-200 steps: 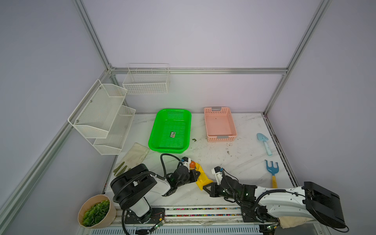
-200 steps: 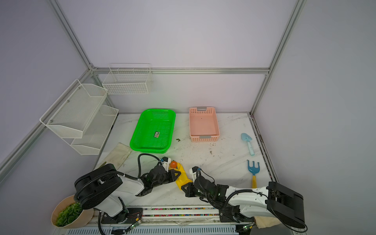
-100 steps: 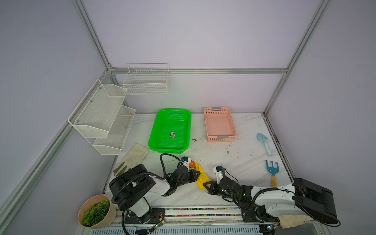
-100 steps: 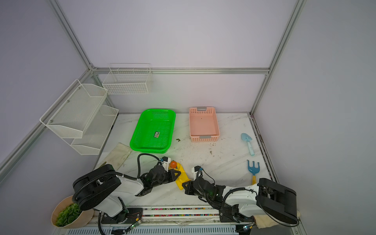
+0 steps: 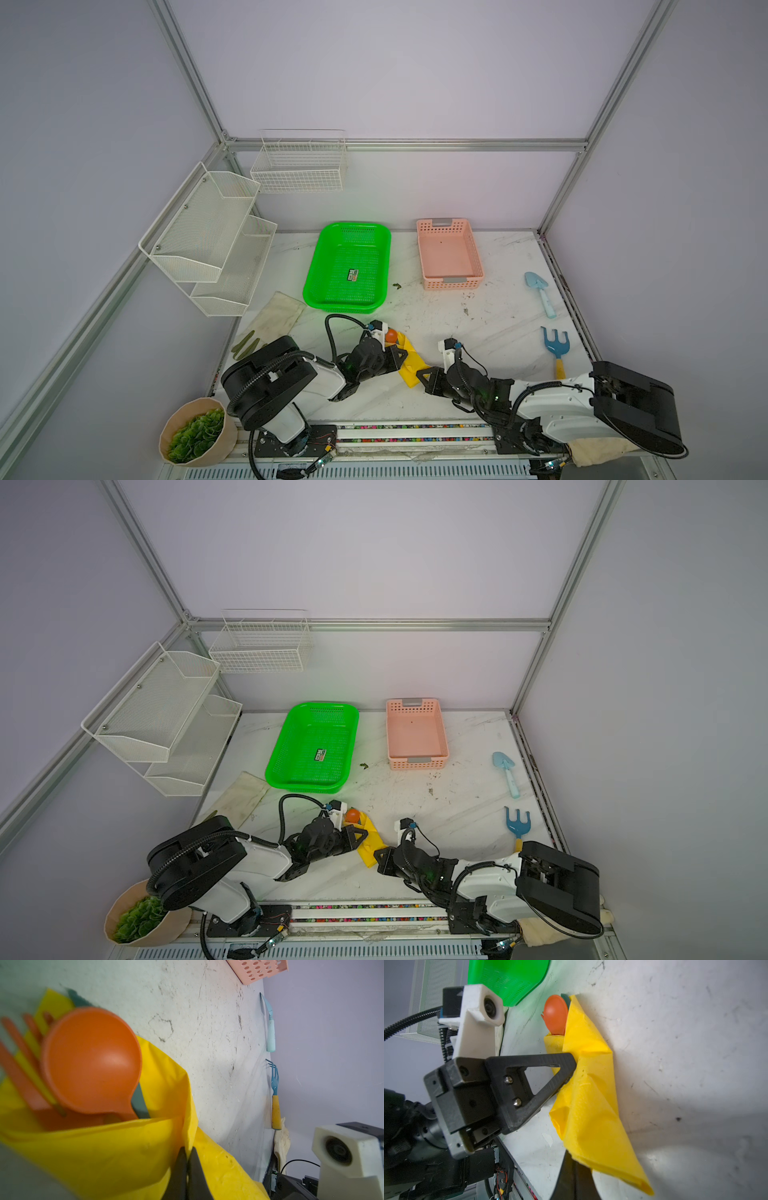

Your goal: Place the utensils on the paper napkin and roll it up

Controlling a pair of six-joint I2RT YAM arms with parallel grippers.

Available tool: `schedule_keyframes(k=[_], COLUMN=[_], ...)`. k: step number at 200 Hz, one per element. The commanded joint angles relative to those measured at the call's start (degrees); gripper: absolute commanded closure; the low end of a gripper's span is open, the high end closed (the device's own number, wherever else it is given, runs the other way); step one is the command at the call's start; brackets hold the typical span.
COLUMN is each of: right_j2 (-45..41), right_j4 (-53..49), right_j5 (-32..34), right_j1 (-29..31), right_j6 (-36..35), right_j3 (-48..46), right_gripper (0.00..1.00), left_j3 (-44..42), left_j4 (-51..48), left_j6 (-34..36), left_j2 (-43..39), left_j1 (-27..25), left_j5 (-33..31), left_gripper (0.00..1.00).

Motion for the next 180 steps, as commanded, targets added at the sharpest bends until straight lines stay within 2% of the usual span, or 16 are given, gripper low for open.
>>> schedule_keyframes(k=[1, 87, 135, 180], right_j2=[1.8, 4.6, 10.5, 10.0], right_j4=[0.2, -1.0, -1.1, -2.5], right_j5=[2.1, 4.4, 3.7, 4.4], right_j1=[0.3, 0.1, -0.1, -0.2], right_j6=[2.2, 6.3, 7.1, 8.1], right_j3=[0.1, 0.0, 1.2, 1.1], right_gripper=[1.0, 1.0, 1.0, 1.0], left_j3=[-1.5, -2.2, -2.2, -2.1], left_j4=[3.4, 2.4, -2.4, -7.4], left_j6=[-0.8, 0.0, 1.5, 3.2], left_j2=[-0.7, -2.4, -6.1, -8.6], left_j1=[0.5, 1.8, 2.6, 3.5], left_j5=[1.3, 4.3, 5.1, 6.0], left_gripper=[0.95, 0.95, 0.95, 0.95])
